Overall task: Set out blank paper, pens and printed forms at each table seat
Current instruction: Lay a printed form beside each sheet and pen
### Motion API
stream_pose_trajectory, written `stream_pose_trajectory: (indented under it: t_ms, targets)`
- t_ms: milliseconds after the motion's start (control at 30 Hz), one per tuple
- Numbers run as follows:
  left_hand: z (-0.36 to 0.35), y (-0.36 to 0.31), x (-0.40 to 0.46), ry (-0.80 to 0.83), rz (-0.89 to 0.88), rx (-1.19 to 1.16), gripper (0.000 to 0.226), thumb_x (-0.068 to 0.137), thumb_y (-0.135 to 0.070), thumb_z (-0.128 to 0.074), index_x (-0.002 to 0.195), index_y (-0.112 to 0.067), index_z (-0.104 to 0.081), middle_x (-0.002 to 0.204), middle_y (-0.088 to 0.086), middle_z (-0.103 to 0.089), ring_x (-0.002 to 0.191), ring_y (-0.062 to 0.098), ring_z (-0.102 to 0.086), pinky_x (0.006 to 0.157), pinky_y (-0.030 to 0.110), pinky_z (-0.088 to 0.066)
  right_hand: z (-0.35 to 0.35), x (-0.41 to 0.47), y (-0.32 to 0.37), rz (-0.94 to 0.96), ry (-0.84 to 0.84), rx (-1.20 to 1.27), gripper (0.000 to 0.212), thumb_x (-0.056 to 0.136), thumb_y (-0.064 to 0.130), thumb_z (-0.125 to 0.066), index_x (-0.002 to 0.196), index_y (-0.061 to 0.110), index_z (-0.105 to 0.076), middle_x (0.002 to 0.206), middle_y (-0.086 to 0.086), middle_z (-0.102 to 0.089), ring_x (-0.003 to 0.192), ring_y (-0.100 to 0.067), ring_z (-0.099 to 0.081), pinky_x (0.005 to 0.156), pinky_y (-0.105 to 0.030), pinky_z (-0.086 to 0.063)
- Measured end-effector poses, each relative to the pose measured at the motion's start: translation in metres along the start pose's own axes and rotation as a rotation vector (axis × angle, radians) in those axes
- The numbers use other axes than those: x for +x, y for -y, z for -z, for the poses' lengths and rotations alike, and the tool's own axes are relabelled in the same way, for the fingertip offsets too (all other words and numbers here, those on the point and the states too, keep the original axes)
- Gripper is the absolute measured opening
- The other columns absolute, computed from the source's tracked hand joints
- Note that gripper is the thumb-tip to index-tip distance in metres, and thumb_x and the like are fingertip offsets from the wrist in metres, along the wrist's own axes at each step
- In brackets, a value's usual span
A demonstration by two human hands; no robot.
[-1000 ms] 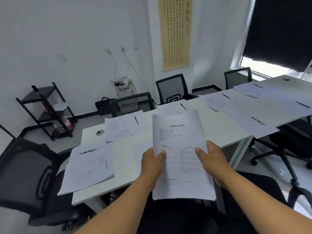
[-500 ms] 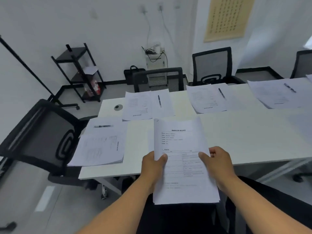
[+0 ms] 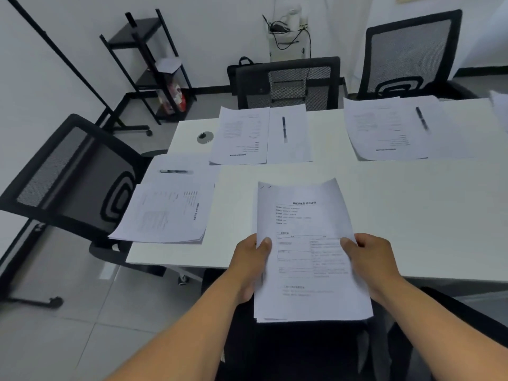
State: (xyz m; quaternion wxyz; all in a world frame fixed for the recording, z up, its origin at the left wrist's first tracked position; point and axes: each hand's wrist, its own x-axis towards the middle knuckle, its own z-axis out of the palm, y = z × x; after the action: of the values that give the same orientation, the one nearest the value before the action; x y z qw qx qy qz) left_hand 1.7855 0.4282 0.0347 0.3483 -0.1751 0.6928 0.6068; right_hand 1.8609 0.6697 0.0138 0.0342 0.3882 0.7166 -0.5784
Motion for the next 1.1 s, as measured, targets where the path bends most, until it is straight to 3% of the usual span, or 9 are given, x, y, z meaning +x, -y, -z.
stream_pose_trajectory:
  t_ms: [133, 367, 467, 667, 1100]
  targets:
    - [0.001, 0.007, 0.011, 0.016, 0.032, -0.03, 0.027, 0.118, -0.031, -0.049, 0.131, -0.027, -0.073, 0.117, -0.005, -0.084, 0.109, 0.02, -0.081, 0.092, 0.043, -0.064, 0.001, 0.021, -0.01, 0.012, -0.019, -0.065, 0.028, 0.106, 0.021, -0.067, 0.081, 0.009, -0.071, 0.086, -0.007, -0.077, 0.077, -0.026, -0.073, 0.067, -0.033, -0.053]
    - [0.019, 0.019, 0.022, -0.007, 0.087, -0.102, 0.028, 0.117, -0.03, -0.051, 0.131, -0.023, -0.074, 0.12, 0.001, -0.084, 0.112, 0.027, -0.08, 0.104, 0.055, -0.061, 0.014, 0.052, -0.023, 0.071, -0.149, -0.231, 0.035, 0.108, 0.023, -0.06, 0.078, 0.007, -0.052, 0.079, -0.008, -0.061, 0.068, -0.025, -0.053, 0.06, -0.035, -0.038]
    - [0.026, 0.021, 0.025, -0.021, 0.087, -0.103, 0.028, 0.118, -0.03, -0.051, 0.132, -0.023, -0.073, 0.12, 0.001, -0.084, 0.111, 0.025, -0.081, 0.1, 0.049, -0.062, 0.021, 0.066, -0.024, 0.089, -0.198, -0.279, 0.036, 0.107, 0.022, -0.058, 0.075, 0.012, -0.044, 0.076, -0.005, -0.054, 0.066, -0.021, -0.046, 0.058, -0.034, -0.031]
    - [0.042, 0.018, 0.024, -0.038, 0.066, -0.128, 0.027, 0.117, -0.027, -0.052, 0.133, -0.02, -0.073, 0.121, 0.002, -0.083, 0.109, 0.023, -0.081, 0.09, 0.042, -0.063, 0.033, 0.093, -0.028, 0.104, -0.229, -0.378, 0.027, 0.108, 0.021, -0.055, 0.083, 0.01, -0.052, 0.084, -0.009, -0.062, 0.071, -0.024, -0.055, 0.058, -0.034, -0.036]
    - [0.064, 0.011, 0.012, -0.05, 0.053, -0.131, 0.028, 0.117, -0.025, -0.051, 0.134, -0.018, -0.073, 0.123, 0.006, -0.083, 0.111, 0.028, -0.081, 0.094, 0.048, -0.062, 0.029, 0.101, -0.027, 0.112, -0.223, -0.436, 0.022, 0.106, 0.018, -0.056, 0.087, 0.008, -0.054, 0.085, -0.009, -0.062, 0.073, -0.023, -0.055, 0.059, -0.034, -0.036]
